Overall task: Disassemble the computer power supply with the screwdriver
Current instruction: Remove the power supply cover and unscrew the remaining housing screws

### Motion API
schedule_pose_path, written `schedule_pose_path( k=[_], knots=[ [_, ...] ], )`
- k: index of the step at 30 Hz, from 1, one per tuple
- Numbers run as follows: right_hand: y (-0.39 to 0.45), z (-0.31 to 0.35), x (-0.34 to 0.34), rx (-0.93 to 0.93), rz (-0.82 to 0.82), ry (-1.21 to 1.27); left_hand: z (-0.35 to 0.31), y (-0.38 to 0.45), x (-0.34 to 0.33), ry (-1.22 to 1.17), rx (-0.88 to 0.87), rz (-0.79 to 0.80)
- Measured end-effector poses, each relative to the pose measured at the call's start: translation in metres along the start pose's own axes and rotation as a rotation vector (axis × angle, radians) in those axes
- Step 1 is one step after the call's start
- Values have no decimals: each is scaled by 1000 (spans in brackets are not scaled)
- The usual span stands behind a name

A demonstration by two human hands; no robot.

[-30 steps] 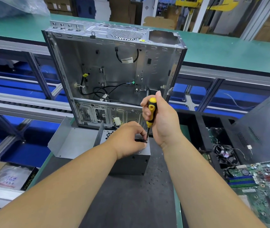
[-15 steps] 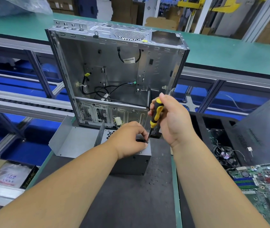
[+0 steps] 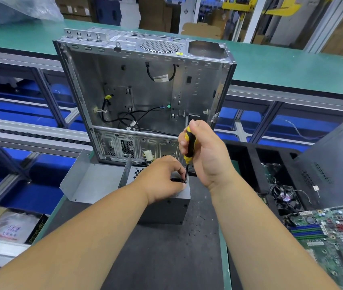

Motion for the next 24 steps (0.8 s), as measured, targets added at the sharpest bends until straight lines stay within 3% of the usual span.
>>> schedule_pose_path(
  k=[7, 15, 24],
  knots=[
    [-4, 2, 4, -12, -30, -59, 0, 0, 0, 12, -4, -5],
    [1, -2, 1, -19, -79, 106, 1, 0, 0, 14, 7, -8],
    [0, 5, 20, -35, -179, 3, 4, 1, -1, 2, 6, 0]
  ],
)
Point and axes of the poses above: each hand's wrist, its own y-axis towards the middle knuckle, its own x-axis out of the back of the hand, z = x × y, the point moved 6 cm from there along y, towards the middle knuckle, and after that the axes turned 1 degree about -y, right-handed, at the moved point
